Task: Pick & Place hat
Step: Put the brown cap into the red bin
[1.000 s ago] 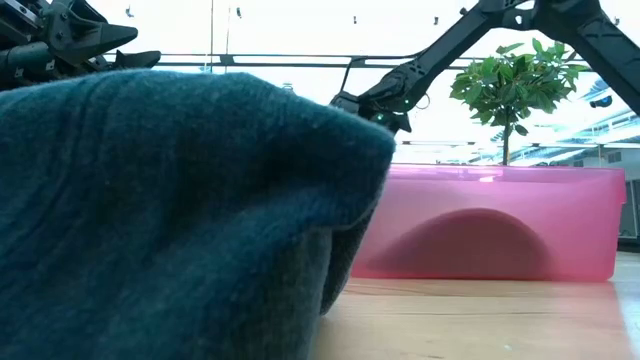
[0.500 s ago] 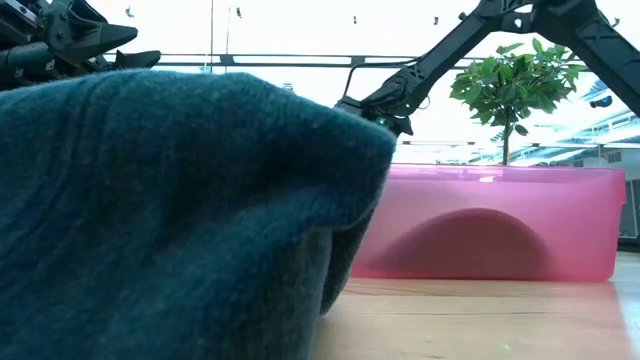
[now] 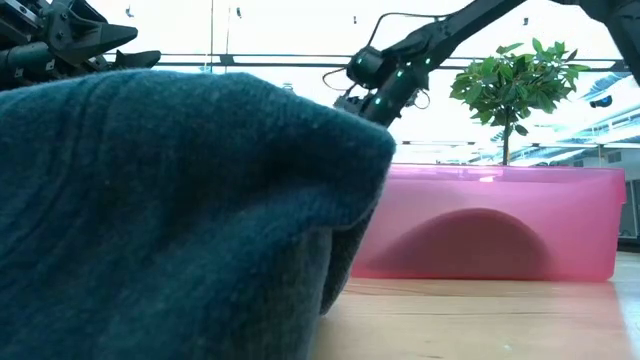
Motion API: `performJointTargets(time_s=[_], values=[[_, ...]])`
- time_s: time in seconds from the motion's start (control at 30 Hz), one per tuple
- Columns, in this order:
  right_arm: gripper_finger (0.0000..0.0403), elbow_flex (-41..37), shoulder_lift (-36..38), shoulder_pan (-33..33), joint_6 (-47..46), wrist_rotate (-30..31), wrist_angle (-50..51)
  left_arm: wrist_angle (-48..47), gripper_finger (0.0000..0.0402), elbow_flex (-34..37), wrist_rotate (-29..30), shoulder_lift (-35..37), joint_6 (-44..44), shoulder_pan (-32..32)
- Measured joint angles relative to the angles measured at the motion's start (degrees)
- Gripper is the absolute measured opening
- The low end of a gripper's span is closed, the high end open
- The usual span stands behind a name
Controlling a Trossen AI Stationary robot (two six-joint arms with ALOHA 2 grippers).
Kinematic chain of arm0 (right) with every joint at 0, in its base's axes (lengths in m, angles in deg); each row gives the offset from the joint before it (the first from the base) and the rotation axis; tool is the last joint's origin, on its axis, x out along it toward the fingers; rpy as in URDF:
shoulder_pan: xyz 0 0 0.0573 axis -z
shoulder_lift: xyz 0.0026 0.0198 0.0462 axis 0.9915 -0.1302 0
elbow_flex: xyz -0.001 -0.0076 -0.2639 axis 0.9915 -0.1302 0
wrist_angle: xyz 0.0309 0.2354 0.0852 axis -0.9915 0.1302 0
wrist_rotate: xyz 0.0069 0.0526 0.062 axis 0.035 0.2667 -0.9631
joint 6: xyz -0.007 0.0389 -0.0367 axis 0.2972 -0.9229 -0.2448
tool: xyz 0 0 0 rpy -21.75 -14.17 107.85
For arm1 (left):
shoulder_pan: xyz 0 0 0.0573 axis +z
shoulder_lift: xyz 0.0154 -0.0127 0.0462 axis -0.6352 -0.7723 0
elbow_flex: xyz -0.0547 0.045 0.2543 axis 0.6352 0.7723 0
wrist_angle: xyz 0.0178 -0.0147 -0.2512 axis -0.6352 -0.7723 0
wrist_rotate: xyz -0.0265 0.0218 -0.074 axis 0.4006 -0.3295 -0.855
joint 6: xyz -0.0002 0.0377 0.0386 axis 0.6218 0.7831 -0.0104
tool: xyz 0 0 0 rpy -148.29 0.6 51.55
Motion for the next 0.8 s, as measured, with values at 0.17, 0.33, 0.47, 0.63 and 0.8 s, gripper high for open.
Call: performJointTargets(time_s=[0.17,0.33,0.47,0.63,0.8], values=[[0.0001,0.0,5.2,-1.1,2.1,-0.1,7.8,0.0,0.0177,0.0,0.0,0.0,0.0,0.0],[0.0000,0.0,11.1,-3.8,5.7,-2.8,17.1,0.0,0.0177,0.0,0.0,0.0,0.0,0.0],[0.0000,0.1,15.5,-8.1,5.8,-2.4,23.5,0.0,0.0177,0.0,0.0,0.0,0.0,0.0],[0.0000,0.1,19.3,-15.2,9.4,-2.4,28.2,0.0,0.0177,0.0,0.0,0.0,0.0,0.0],[0.0000,0.1,20.0,-22.3,16.6,-2.4,31.5,0.0,0.0177,0.0,0.0,0.0,0.0,0.0]])
